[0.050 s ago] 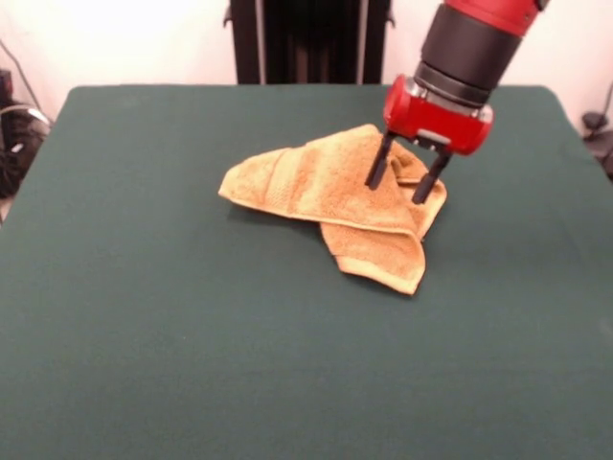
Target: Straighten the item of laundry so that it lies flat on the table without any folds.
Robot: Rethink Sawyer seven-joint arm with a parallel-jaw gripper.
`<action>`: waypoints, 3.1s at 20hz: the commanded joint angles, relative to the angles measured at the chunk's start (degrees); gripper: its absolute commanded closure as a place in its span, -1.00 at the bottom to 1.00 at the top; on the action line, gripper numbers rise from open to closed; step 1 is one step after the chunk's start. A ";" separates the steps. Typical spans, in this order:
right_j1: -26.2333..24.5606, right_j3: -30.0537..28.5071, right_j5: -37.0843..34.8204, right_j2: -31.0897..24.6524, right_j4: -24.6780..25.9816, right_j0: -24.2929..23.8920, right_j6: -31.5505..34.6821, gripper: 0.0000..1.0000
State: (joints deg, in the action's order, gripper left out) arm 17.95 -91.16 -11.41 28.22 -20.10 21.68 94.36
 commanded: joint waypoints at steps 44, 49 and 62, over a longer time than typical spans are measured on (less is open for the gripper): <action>-12.56 0.23 7.62 7.52 -0.87 -0.59 10.68 -1.00; -7.62 -3.25 11.08 4.35 3.49 -4.99 8.62 -1.00; 5.57 -21.38 27.86 -3.94 9.07 -14.34 20.15 -1.00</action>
State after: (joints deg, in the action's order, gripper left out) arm 20.92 -102.76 11.06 35.82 -12.39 7.75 94.51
